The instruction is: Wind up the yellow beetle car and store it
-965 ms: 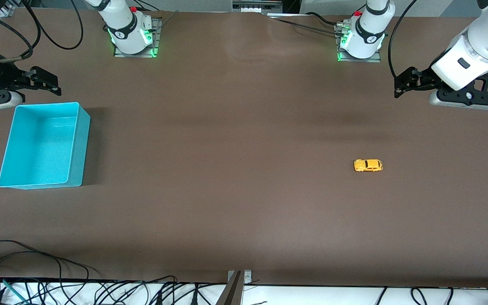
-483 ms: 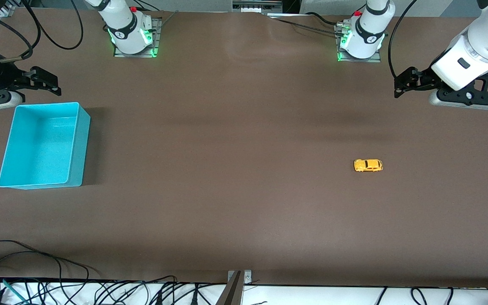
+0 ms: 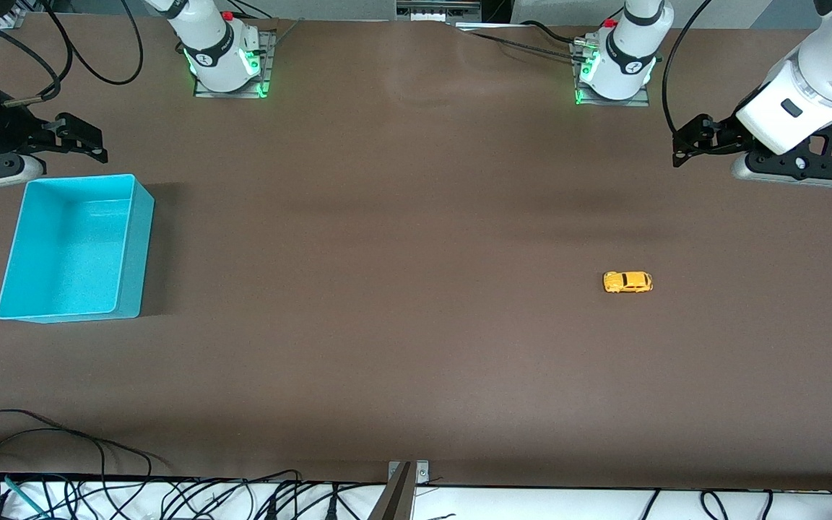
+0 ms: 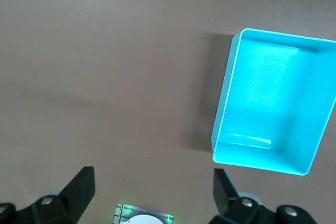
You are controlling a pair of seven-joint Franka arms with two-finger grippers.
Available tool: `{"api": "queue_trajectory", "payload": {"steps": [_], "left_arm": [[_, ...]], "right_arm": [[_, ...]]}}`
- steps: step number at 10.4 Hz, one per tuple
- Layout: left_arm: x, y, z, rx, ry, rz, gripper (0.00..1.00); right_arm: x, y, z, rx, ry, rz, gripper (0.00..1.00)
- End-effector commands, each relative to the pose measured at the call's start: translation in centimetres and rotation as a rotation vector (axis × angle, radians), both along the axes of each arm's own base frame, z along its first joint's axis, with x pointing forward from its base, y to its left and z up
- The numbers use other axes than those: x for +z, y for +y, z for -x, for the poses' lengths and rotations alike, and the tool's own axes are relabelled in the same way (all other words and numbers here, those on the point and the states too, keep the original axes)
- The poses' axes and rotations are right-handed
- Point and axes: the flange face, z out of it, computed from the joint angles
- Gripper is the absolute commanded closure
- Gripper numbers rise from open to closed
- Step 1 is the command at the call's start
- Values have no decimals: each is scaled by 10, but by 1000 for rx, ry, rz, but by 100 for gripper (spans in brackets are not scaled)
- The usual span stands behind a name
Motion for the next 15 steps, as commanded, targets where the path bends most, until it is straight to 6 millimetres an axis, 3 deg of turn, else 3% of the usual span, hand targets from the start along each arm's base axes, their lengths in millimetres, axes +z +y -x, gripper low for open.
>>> {"api": "queue_trajectory", "payload": {"steps": [1, 4, 6, 10, 13, 15], "left_arm": [[6, 5, -3, 11, 5, -12, 0], [6, 8, -2, 16, 8, -13, 0], [6, 7, -1, -6, 17, -11, 0], [-12, 21, -7, -244, 66, 43, 0], [-46, 23, -26, -519, 59, 66, 0], [-90, 25, -39, -700, 58, 98, 0]], "right_arm": [[7, 6, 3, -8, 1, 18, 0], [11, 11, 9, 5, 15, 18, 0], [24, 8, 10, 4, 1, 16, 0], [28, 8, 10, -2, -6, 16, 0], [30, 10, 11, -2, -9, 10, 0], [34, 10, 13, -2, -17, 9, 0]]}}
